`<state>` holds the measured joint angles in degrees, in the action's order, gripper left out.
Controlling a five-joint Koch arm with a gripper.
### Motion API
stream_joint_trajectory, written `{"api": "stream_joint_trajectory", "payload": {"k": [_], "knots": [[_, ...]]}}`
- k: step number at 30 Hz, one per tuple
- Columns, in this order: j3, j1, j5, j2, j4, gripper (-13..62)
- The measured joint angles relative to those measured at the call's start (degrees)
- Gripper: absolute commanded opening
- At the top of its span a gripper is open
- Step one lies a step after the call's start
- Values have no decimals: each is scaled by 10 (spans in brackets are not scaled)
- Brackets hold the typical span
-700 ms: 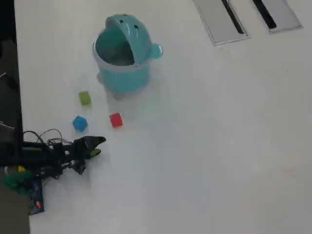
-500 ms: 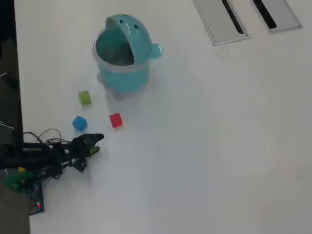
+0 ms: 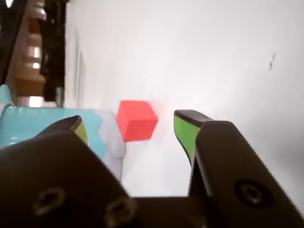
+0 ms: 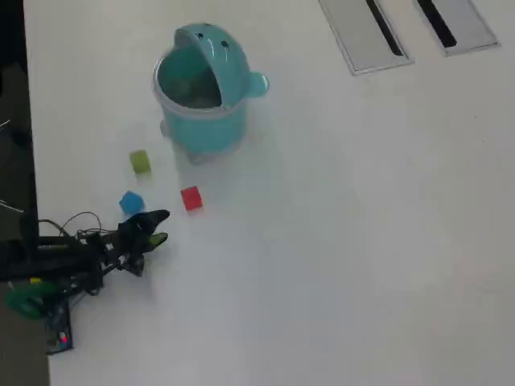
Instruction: Grasp RGB lego blocks and put them in the bin one by one.
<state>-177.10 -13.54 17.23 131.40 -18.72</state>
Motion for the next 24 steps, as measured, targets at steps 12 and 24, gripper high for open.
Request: {"api": "stream_joint_trajectory", "payload": {"k": [12,24], "knots": [[16,17,336,0,-17,331],[260,56,689,0,149,330]]}}
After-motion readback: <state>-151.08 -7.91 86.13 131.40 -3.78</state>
